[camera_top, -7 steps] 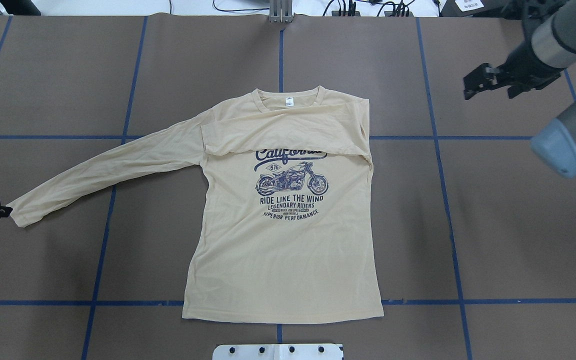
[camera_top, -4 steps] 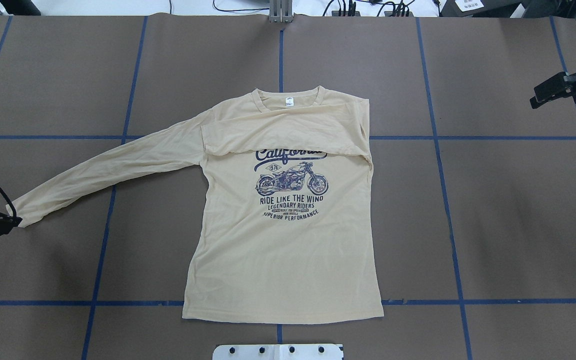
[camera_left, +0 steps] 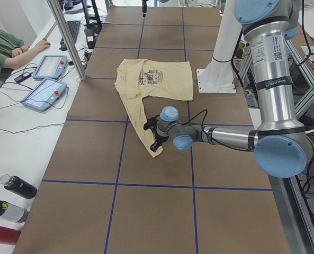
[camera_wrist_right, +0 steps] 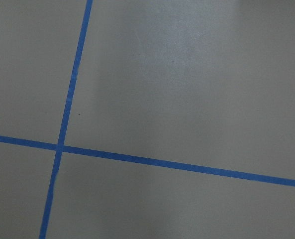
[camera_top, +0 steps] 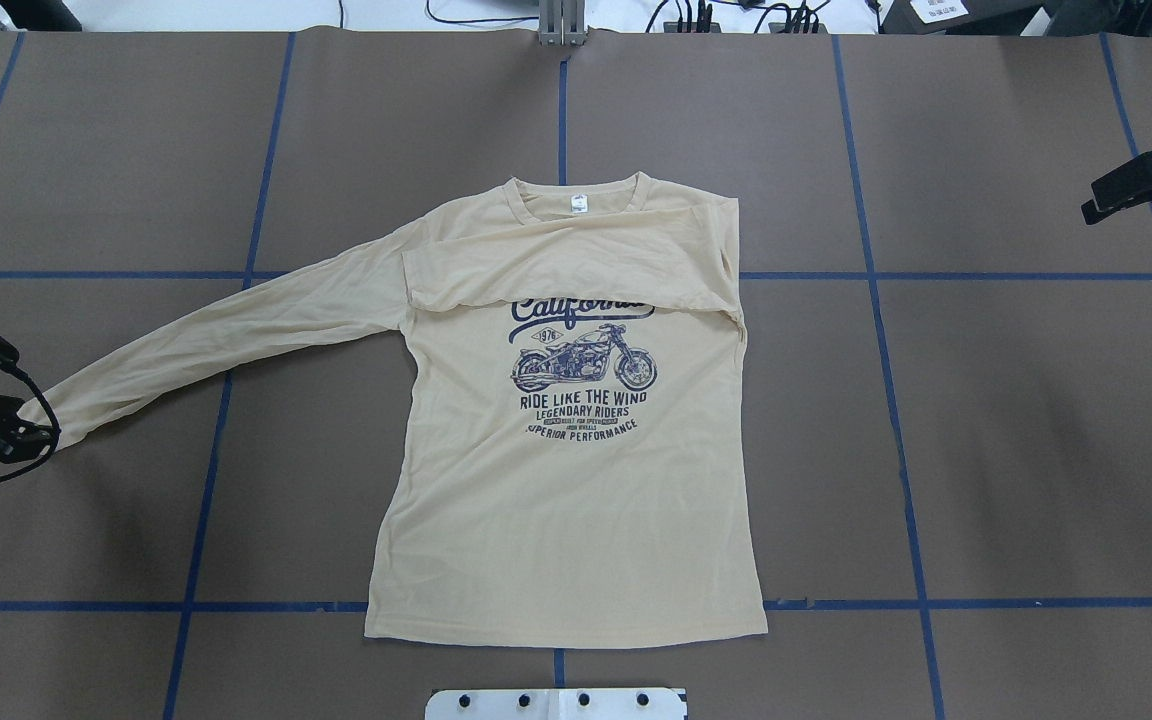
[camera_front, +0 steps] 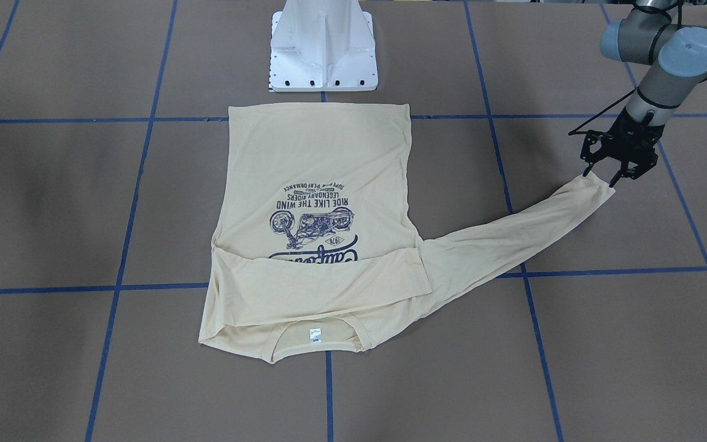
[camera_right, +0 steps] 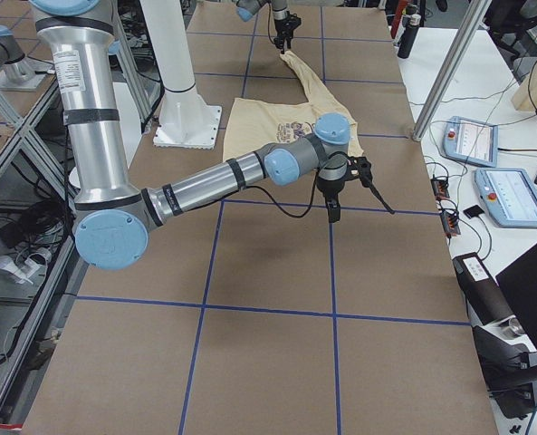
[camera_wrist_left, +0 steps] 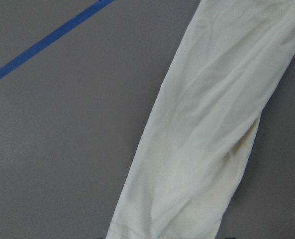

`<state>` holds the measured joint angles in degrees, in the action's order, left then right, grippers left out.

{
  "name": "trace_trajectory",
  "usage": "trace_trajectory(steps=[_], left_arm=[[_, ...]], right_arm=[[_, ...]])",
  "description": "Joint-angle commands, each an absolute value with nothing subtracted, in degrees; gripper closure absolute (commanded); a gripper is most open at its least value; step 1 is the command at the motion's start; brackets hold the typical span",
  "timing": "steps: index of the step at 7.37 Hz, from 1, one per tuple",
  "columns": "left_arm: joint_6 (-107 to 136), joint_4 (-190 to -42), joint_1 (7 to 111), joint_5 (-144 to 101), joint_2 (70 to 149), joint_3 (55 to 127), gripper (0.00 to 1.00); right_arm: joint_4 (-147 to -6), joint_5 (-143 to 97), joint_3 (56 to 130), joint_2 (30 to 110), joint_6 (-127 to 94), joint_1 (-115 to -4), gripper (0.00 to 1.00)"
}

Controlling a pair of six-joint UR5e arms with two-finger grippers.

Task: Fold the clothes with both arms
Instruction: 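Grasp the sleeve cuff nearest the left gripper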

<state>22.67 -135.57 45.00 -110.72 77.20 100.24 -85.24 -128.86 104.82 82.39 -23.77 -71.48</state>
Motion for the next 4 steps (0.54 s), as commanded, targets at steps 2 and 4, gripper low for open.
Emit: trace_trajectory(steps=[2, 4], left_arm=[[22.7, -135.6, 42.5, -110.8, 77.2, 100.2, 0.41], [22.7, -135.6, 41.8, -110.8, 77.0, 100.2, 0.47]], right_arm=[[-85.2, -128.8, 104.9, 82.4, -23.9, -71.5, 0.0], [-85.2, -128.8, 104.9, 82.4, -24.0, -71.5, 0.0]])
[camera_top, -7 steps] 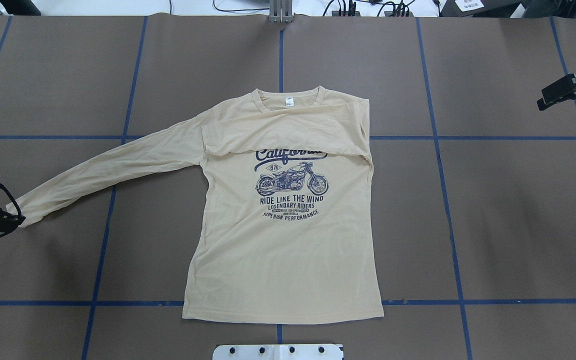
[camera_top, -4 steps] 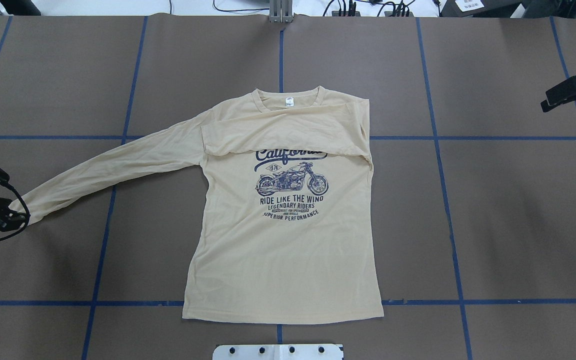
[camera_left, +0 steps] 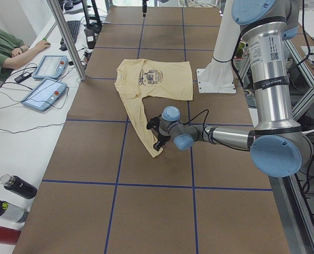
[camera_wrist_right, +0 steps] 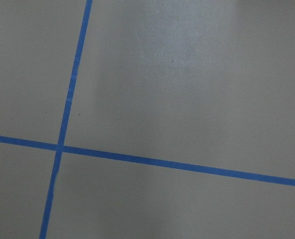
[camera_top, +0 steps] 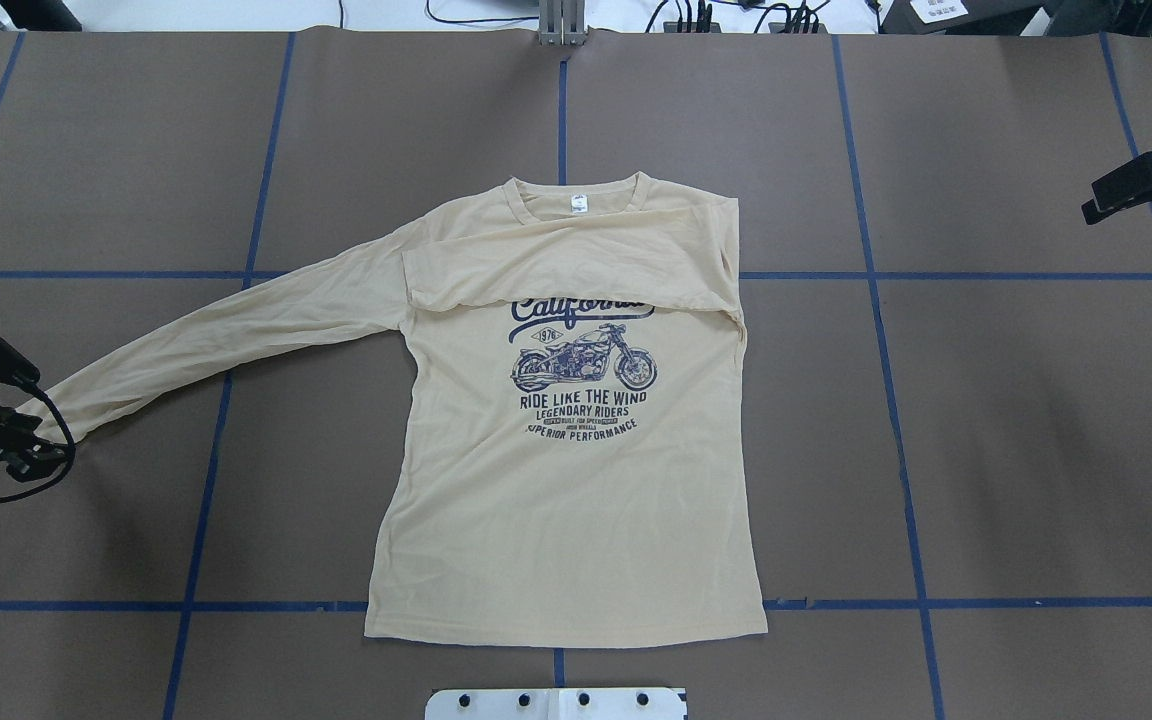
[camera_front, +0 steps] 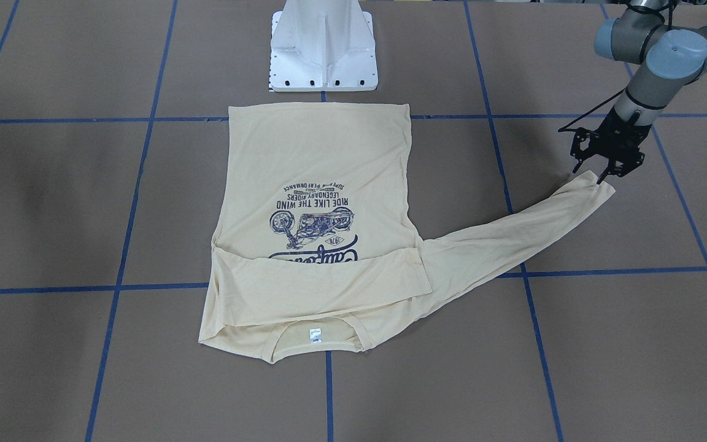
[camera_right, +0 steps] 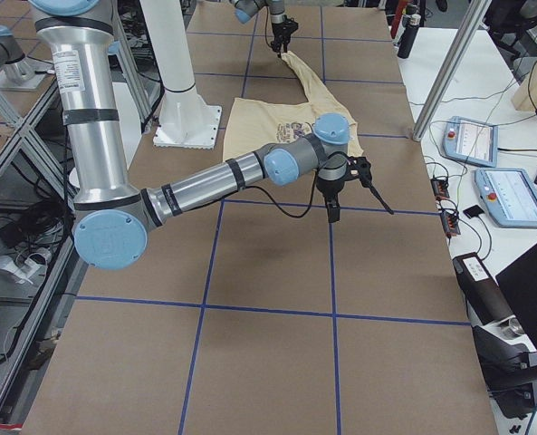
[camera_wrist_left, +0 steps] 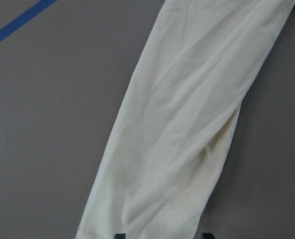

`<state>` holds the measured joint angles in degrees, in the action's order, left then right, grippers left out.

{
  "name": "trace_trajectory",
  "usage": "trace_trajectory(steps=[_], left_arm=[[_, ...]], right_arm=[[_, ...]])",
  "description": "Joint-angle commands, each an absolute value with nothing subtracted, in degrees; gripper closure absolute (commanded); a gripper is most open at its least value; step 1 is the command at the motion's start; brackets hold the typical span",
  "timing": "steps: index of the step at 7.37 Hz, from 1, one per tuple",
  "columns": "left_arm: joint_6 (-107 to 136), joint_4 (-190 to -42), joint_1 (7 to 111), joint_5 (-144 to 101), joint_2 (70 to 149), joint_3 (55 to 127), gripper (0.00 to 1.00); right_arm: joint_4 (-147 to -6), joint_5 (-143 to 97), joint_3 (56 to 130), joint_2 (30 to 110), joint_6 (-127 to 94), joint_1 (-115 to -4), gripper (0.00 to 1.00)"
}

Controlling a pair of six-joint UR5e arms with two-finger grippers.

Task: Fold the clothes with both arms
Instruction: 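Grasp the sleeve cuff nearest the left gripper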

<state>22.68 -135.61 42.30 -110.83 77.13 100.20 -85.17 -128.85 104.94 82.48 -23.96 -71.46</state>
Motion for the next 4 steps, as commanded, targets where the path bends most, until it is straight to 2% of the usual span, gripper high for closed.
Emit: trace_trajectory(steps=[1, 4], left_arm=[[22.7, -135.6, 41.8, -110.7, 76.9, 100.1, 0.55], [22.4, -135.6, 41.9, -110.6, 76.5, 100.1, 0.56]], right_arm=[[-85.2, -128.8, 104.9, 82.4, -24.1, -71.5, 0.0], [-85.2, -128.8, 104.9, 82.4, -24.2, -71.5, 0.0]])
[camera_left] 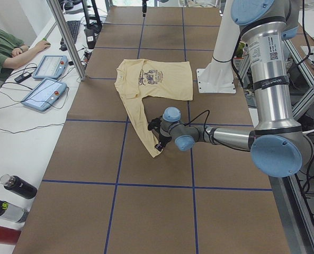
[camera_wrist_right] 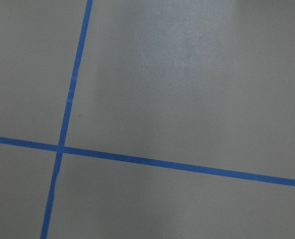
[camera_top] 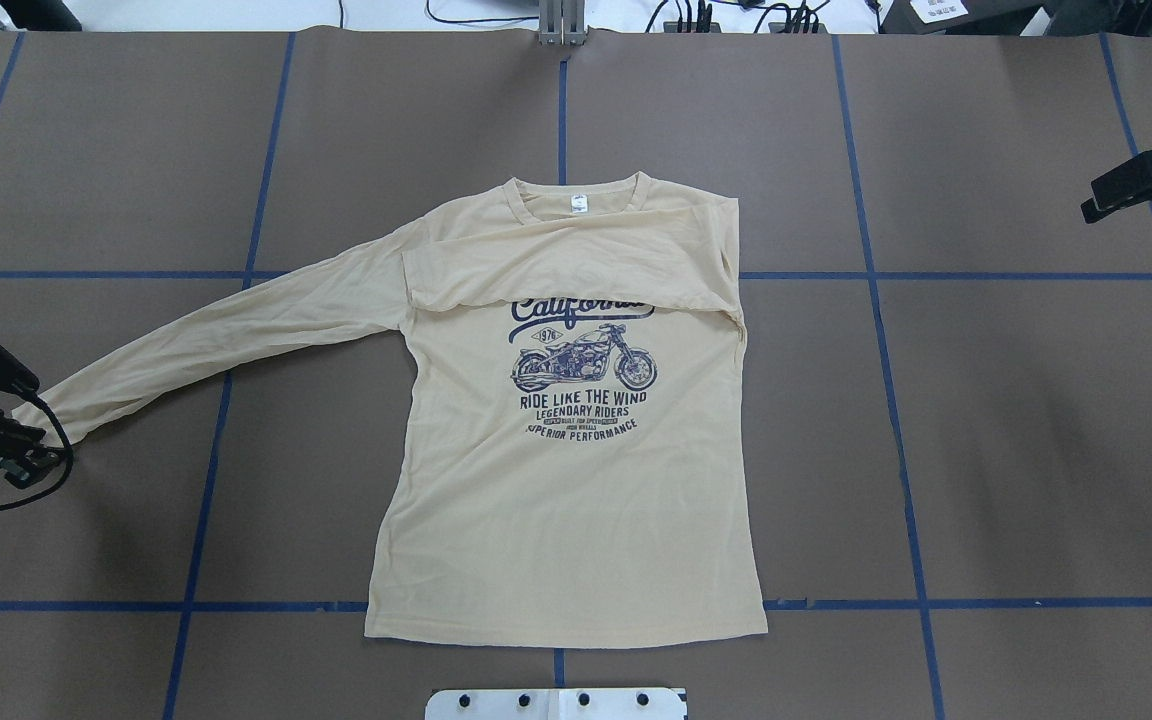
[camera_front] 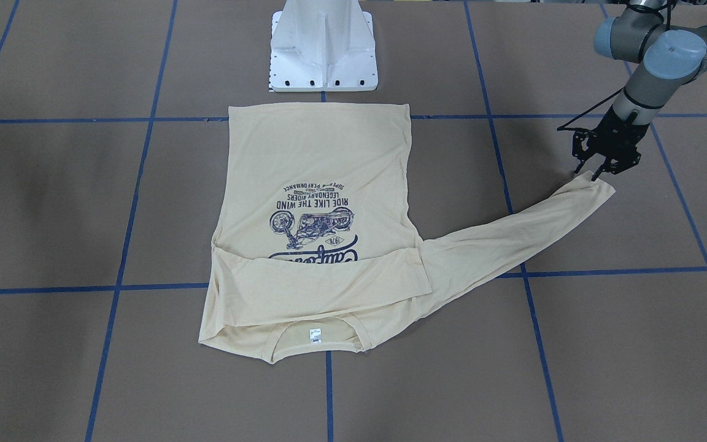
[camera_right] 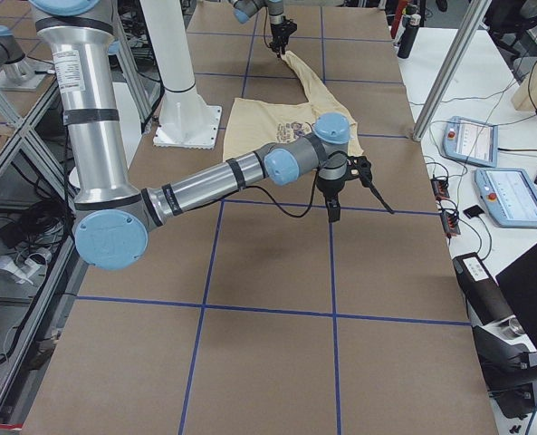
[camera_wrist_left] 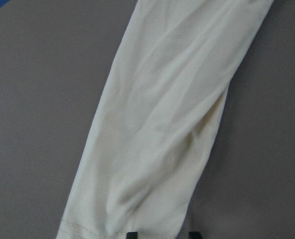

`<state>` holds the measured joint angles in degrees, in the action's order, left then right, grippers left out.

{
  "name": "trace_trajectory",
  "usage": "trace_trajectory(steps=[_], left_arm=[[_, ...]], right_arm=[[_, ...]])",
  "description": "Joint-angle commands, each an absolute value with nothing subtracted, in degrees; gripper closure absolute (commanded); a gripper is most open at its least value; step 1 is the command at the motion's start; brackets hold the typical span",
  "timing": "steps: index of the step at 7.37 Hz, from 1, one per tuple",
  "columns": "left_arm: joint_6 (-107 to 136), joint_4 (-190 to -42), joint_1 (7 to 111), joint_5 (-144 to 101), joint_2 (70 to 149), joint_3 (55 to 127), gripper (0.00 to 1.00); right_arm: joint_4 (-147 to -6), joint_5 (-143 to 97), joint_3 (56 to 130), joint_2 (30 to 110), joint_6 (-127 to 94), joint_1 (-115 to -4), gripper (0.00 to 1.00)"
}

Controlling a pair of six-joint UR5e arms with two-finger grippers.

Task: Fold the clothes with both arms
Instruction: 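Grasp the sleeve cuff nearest the left gripper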

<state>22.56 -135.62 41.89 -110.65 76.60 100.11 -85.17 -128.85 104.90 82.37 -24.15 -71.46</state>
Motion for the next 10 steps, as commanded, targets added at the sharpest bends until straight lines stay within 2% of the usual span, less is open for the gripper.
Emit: trace_trajectory(steps=[1, 3, 4, 5, 6, 7, 10], left_arm=[[22.3, -135.6, 41.9, -110.6, 76.5, 100.1, 0.56], [22.3, -135.6, 41.9, -110.6, 76.4, 100.0, 0.58], [22.3, -135.6, 42.0, -110.5, 76.3, 100.0, 0.64], [22.2, -135.6, 42.0, -110.5, 75.9, 100.1, 0.75], [22.2, -135.7, 42.0, -110.6, 75.2, 100.5, 0.94], [22.1, -135.7, 42.1, -110.6, 75.0, 100.8, 1.0], [22.1, -135.0, 42.7, -111.2, 74.4, 106.8, 1.0]], right_arm=[[-85.2, -128.8, 104.9, 82.4, -24.2, -71.5, 0.0], [-85.2, -128.8, 104.9, 82.4, -24.3, -71.5, 0.0], [-85.2, -128.8, 104.9, 82.4, -24.3, -71.5, 0.0], [-85.2, -128.8, 104.9, 82.4, -24.3, -71.5, 0.0], [-85.2, -128.8, 104.9, 82.4, -24.3, -71.5, 0.0], [-85.2, -128.8, 104.9, 82.4, -24.3, -71.5, 0.0], [-85.2, -128.8, 104.9, 82.1, -24.3, -71.5, 0.0]])
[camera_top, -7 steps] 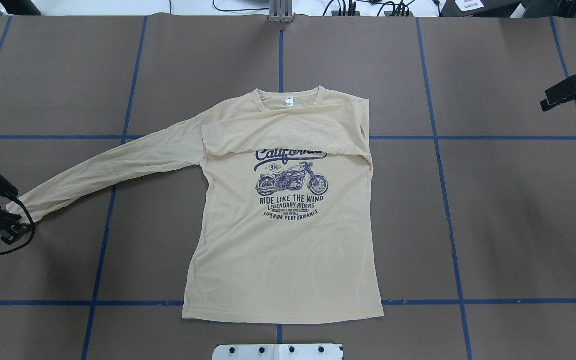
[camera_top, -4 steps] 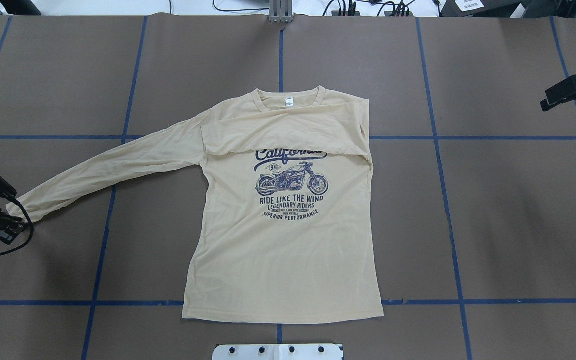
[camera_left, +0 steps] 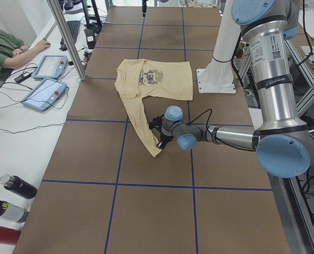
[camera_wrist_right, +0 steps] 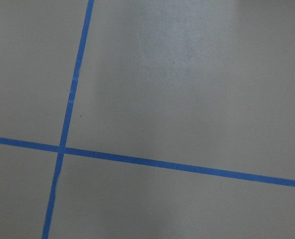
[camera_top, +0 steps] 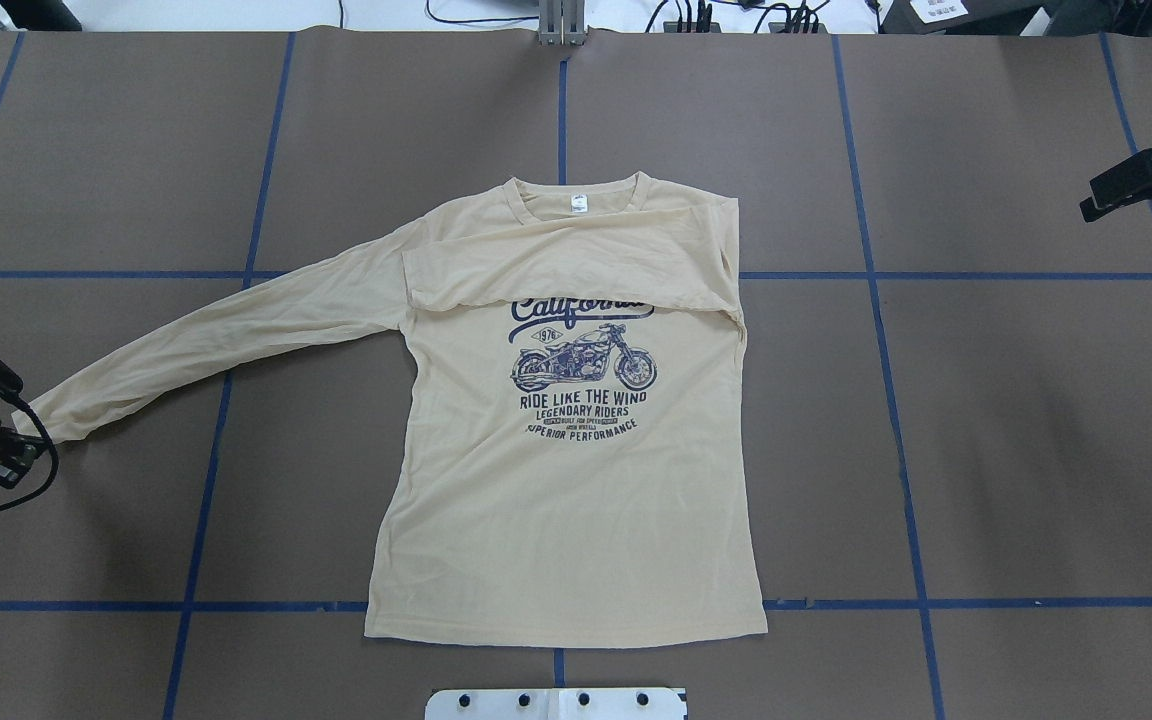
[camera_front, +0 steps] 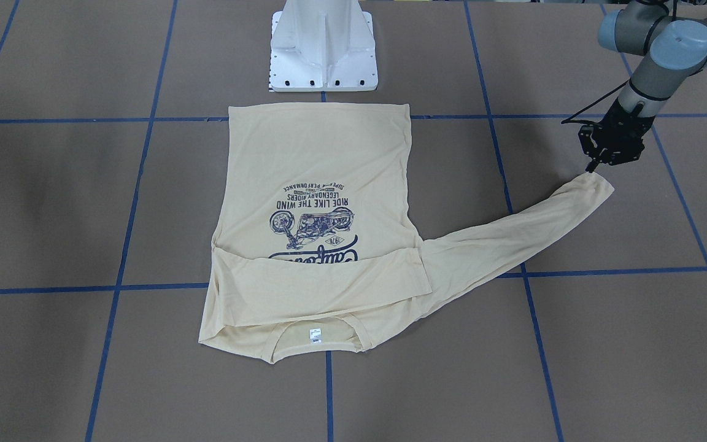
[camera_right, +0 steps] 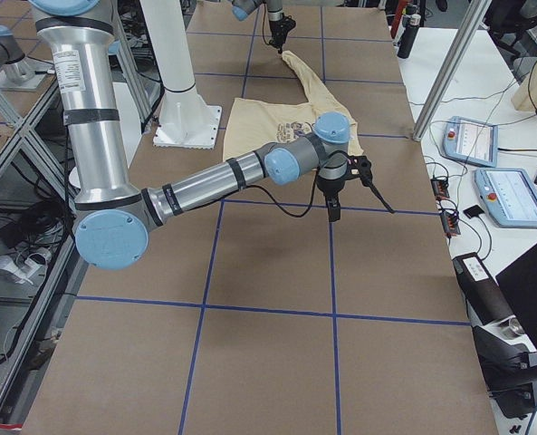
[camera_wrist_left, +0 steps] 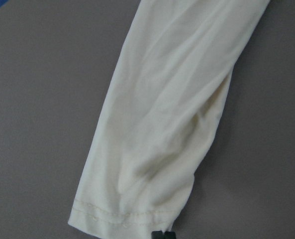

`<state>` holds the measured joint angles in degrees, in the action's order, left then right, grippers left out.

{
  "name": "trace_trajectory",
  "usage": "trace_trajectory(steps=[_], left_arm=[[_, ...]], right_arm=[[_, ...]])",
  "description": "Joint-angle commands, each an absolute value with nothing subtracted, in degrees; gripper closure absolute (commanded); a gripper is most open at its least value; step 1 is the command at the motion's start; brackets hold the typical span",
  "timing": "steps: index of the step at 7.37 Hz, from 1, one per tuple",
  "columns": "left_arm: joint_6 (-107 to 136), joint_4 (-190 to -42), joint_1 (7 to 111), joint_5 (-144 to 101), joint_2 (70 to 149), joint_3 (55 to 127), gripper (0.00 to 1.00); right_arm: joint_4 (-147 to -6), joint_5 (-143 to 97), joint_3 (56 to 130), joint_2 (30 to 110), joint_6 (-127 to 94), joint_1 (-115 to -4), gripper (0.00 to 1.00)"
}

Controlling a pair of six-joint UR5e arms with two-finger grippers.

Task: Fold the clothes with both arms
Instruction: 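Lift the sleeve with the left gripper and carry it across the shirt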

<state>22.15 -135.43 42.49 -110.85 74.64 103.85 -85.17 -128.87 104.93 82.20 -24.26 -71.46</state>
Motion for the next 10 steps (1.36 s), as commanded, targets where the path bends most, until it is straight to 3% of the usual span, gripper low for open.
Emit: trace_trajectory(steps=[1, 3, 7, 8, 10], left_arm=[[22.2, -135.0, 42.9, -111.2, 74.7, 109.1, 1.0], [22.8, -128.2, 45.6, -111.3, 80.4, 113.0, 1.0], [24.2, -84.6, 46.5, -111.4, 116.9, 114.2, 1.0], [28.3, -78.4, 46.2, -111.4, 125.2, 111.6, 1.0], [34.3, -77.1, 45.9, -113.7, 140.5, 98.1, 1.0]], right_arm=[[-85.2, -128.8, 104.9, 82.0, -24.3, -71.5, 0.0], [-85.2, -128.8, 105.0, 82.0, -24.5, -71.5, 0.0], [-85.2, -128.8, 105.2, 82.0, -24.6, -71.5, 0.0], [-85.2, -128.8, 105.2, 82.0, -24.6, -71.5, 0.0], [-85.2, -128.8, 105.3, 81.9, -24.7, -71.5, 0.0]])
